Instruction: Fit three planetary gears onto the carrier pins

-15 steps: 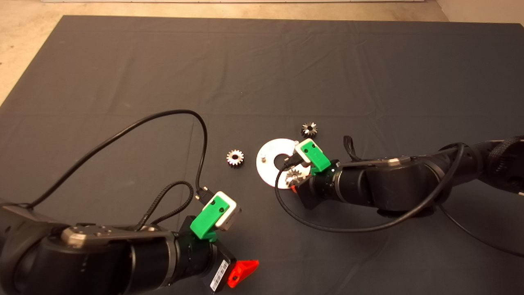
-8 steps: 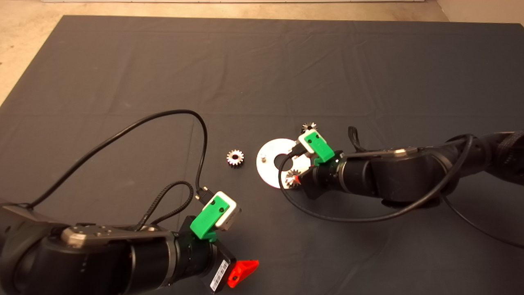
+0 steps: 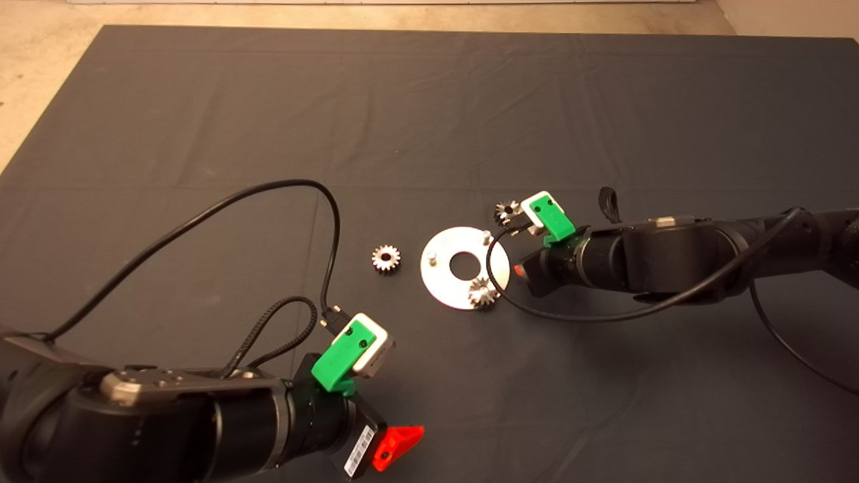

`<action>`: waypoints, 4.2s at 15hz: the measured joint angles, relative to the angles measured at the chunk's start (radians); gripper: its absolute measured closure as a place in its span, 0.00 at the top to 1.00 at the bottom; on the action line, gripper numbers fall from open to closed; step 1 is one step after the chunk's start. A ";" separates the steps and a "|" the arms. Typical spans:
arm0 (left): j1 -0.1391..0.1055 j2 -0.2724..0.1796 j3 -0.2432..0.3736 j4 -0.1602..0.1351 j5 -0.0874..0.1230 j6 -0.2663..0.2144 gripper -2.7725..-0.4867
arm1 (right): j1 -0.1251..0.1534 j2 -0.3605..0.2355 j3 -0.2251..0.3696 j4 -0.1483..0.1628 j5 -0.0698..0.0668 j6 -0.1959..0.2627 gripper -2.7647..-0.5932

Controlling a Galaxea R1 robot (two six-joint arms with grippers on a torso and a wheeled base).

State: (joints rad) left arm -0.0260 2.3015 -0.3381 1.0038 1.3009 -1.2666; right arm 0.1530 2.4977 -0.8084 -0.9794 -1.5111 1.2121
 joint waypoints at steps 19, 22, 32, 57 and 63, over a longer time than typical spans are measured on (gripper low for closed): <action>0.000 0.000 0.000 0.000 -0.001 0.000 0.94 | 0.077 0.001 -0.126 0.001 0.028 -0.011 0.48; 0.000 0.000 0.000 0.000 0.000 -0.001 0.94 | 0.077 -0.005 -0.126 0.001 0.108 -0.010 0.48; 0.000 0.000 0.000 0.000 0.000 -0.001 0.94 | 0.073 -0.019 -0.232 0.013 0.257 -0.008 0.60; 0.000 0.000 -0.003 0.000 0.000 -0.001 0.94 | 0.052 0.019 -0.305 0.019 0.354 -0.008 0.61; 0.000 0.000 -0.003 0.000 -0.001 -0.001 0.94 | 0.041 0.032 -0.332 0.019 0.356 -0.011 0.57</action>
State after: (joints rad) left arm -0.0260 2.3015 -0.3406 1.0040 1.3002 -1.2674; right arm 0.1938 2.5296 -1.1400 -0.9602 -1.1551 1.2011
